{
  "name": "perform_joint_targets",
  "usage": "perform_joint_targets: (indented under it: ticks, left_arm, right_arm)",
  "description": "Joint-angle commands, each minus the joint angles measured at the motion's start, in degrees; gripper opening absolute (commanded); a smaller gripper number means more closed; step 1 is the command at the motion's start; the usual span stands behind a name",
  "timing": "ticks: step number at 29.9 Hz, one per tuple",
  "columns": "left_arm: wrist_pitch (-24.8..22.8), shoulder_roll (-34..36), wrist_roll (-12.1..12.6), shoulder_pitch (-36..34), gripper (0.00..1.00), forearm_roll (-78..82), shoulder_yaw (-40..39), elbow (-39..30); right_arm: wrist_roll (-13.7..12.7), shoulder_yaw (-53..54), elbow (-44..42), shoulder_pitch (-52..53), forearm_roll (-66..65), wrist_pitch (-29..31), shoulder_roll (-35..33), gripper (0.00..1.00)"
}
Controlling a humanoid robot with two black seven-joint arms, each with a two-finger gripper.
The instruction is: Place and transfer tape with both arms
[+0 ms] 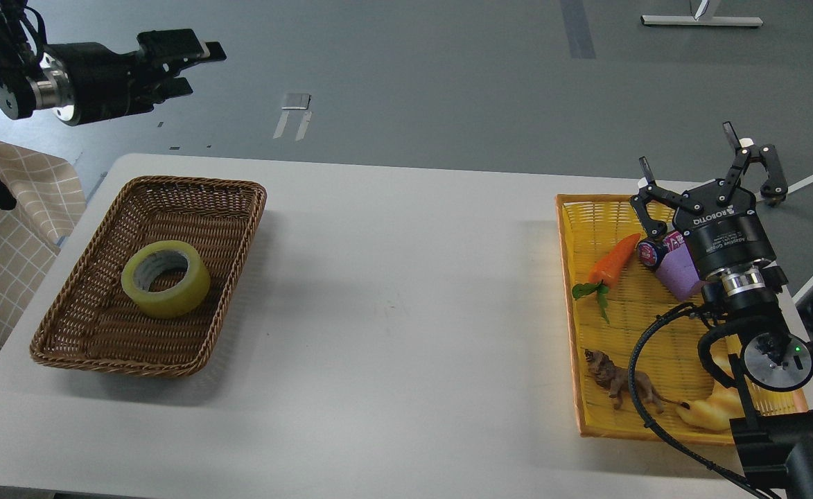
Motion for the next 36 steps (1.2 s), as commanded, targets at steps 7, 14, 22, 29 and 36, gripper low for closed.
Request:
perform_joint_targets:
  ticks: [7,14,22,29,36]
  left_arm:
    - [0.0,-5.3,-0.1,0.4,0.98,-22.1,-6.4,-0.2]
    - [0.0,-9.7,-0.1,1.8,0.98,-30.3,-10.5,-0.3]
    - [0.0,-16.1,-0.1,9.0,0.98,-30.3,-19.7,-2.0]
    - [0.0,-21.8,0.0,17.8,0.98,-30.3,-30.1,-2.5]
    - [0.0,-24.7,0.0,23.5,0.98,-30.3,-35.4,-2.6]
  right_arm:
    - [0.0,0.0,0.0,1.4,-0.2,0.0,-0.3,1.0]
    - [0.0,0.2,0.4,2.7,-0.2,0.0,-1.4,1.0]
    - [-0.6,0.1,-0.1,6.2,-0.2,0.0,-2.4,1.0]
    - [-0.8,-0.1,-0.8,9.3,-0.2,0.0,-4.2,1.0]
    - [-2.5,-0.3,-5.1,12.5,-0.2,0.0,-4.2,1.0]
